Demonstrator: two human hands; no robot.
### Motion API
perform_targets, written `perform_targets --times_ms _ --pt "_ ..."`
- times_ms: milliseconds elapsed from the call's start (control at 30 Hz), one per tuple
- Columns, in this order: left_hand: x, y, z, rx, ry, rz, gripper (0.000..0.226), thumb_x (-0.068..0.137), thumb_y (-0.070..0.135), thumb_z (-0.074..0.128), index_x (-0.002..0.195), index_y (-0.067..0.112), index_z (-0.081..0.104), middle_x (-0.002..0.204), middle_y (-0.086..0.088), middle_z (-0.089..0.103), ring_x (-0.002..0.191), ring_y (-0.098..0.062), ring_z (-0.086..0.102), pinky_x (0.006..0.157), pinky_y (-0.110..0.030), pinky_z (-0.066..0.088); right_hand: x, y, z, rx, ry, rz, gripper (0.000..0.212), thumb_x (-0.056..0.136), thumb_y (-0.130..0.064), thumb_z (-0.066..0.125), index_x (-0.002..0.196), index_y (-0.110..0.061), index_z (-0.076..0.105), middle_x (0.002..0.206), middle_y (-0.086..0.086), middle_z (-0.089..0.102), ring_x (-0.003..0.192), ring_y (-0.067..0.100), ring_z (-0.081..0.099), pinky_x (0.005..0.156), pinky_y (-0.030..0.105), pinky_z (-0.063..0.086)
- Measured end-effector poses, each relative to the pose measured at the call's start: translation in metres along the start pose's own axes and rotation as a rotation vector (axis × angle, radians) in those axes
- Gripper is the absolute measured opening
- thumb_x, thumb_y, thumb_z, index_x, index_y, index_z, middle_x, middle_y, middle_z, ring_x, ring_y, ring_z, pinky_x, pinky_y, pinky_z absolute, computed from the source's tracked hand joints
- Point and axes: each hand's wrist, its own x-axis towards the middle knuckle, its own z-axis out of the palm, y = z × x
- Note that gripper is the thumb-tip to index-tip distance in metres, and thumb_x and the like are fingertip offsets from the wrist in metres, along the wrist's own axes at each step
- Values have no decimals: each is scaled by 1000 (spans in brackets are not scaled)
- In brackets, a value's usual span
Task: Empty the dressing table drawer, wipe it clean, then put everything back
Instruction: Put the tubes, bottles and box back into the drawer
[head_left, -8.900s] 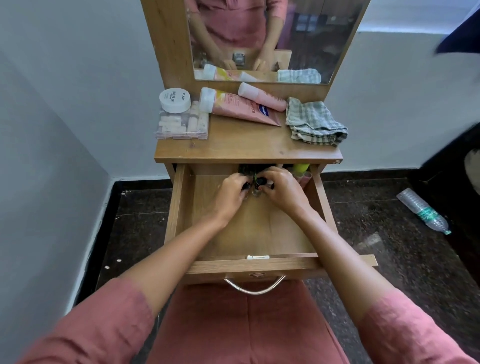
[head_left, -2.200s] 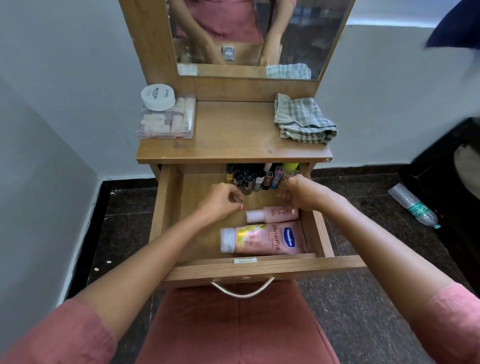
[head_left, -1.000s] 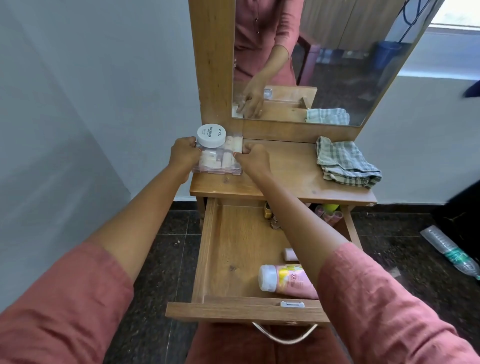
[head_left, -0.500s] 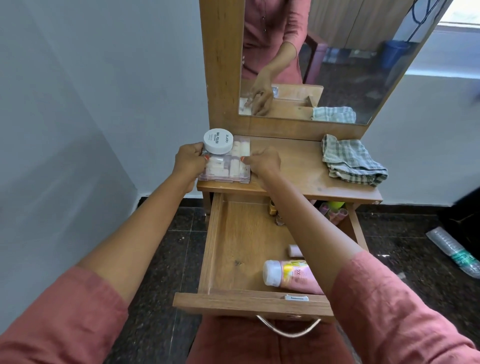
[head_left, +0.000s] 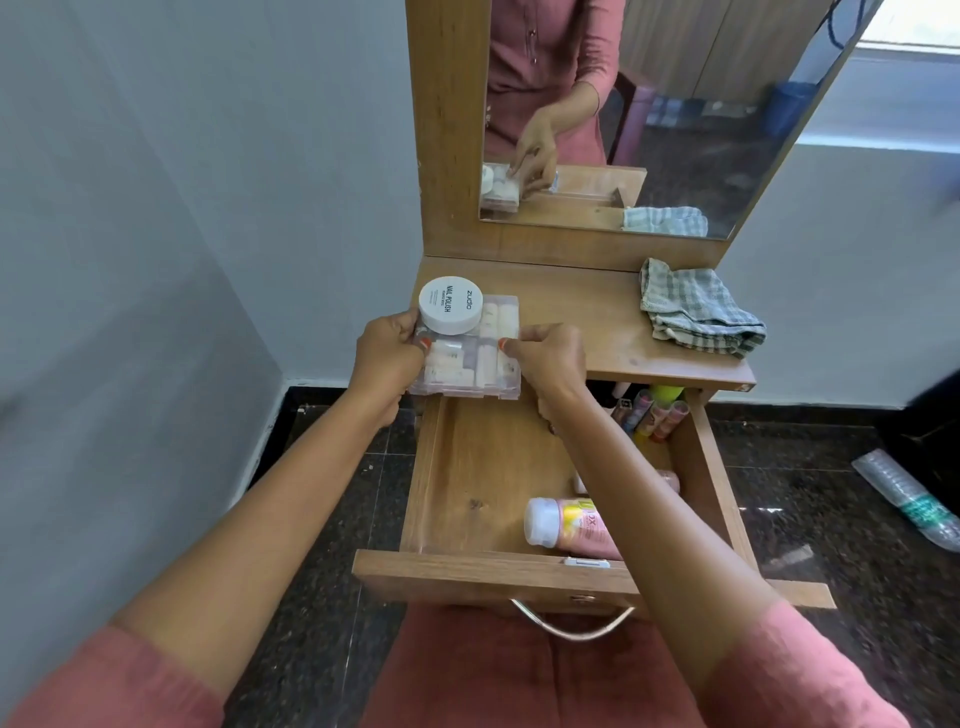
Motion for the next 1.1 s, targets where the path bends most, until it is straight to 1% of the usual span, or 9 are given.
perform_targets --times_ms 100,133,233,400,567,667,767,967,1100 --pt "-16 -2 0 -29 9 7 44 90 -4 45 131 10 48 132 -1 54 122 -14 50 99 -23 40 -10 7 -8 7 -15 -22 7 82 -14 67 80 -14 60 87 10 69 75 23 65 57 36 52" --pt "-22 -3 0 -41 9 11 44 90 -4 45 131 11 48 132 0 54 121 -12 50 96 -21 39 -13 11 -10 20 -22 -27 6 82 -14 67 83 -14 61 87 10 69 75 22 65 57 36 52" --pt "-43 -6 -2 -71 0 27 46 88 -6 45 131 11 48 130 1 55 117 -9 52 96 -22 41 -28 22 -19 68 -38 -22 10 79 -11 70 88 -8 67 89 12 70 85 27 69 77 48 57" --pt "-74 -23 -1 -63 -47 10 48 88 -6 47 132 13 47 132 1 54 121 -8 50 106 -35 40 -55 46 -32 73 -50 -7 8 78 -11 71 86 -9 69 84 8 69 90 24 68 84 46 55" --pt "-96 -38 11 -15 -37 -23 49 87 -4 51 131 16 47 129 1 56 119 -6 51 106 -32 39 -67 75 -39 100 -35 55 23 78 -9 71 100 -3 68 89 9 70 90 23 68 83 45 56" --pt "-103 -42 20 13 -46 -44 50 87 -5 51 133 13 44 133 -1 53 119 -6 48 97 -20 39 -69 88 -43 106 -35 80 17 78 -7 70 95 -3 69 84 8 70 85 23 69 80 46 57" --pt "-101 -48 28 48 -64 -67 50 87 -4 51 133 14 44 132 1 53 113 -2 47 89 -16 40 -67 95 -46 125 -51 125 8 80 -6 69 88 -6 68 77 5 69 79 23 70 70 50 58" --pt "-86 -55 43 98 -61 -113 51 87 -6 50 134 13 42 134 -3 52 124 -17 48 100 -32 43 -46 105 -40 37 -17 123 15 76 -8 73 89 -2 70 84 12 71 84 27 69 78 50 56" --pt "-73 -61 49 142 -41 -124 52 87 -6 49 135 13 41 135 -5 52 124 -19 48 100 -31 42 -35 102 -35 -22 -16 113 8 77 -7 72 81 -1 68 68 -1 63 82 25 67 77 48 56"
